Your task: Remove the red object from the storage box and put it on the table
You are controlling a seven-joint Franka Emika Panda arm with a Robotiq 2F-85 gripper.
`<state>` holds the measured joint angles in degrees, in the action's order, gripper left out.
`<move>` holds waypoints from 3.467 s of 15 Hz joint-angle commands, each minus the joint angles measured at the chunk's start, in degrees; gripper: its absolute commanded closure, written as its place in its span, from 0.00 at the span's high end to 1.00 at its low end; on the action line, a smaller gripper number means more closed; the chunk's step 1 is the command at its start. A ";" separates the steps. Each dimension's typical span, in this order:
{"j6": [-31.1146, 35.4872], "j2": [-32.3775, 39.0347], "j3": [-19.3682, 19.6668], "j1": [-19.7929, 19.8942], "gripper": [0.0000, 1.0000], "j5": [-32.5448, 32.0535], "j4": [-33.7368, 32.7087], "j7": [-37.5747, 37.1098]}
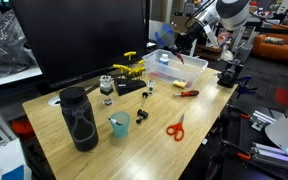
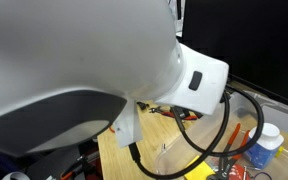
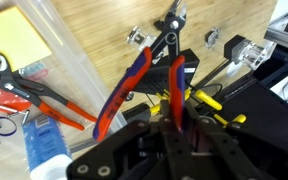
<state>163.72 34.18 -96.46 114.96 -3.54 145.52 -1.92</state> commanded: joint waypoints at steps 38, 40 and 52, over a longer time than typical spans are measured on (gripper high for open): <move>-48.30 -1.35 89.68 -102.37 0.04 32.75 -34.03 5.41; -45.32 -1.26 90.08 -102.47 0.04 34.70 -34.37 6.75; -27.72 4.68 92.97 -103.71 0.04 35.31 -35.98 3.23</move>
<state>133.38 37.98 -4.42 12.43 31.84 109.74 1.61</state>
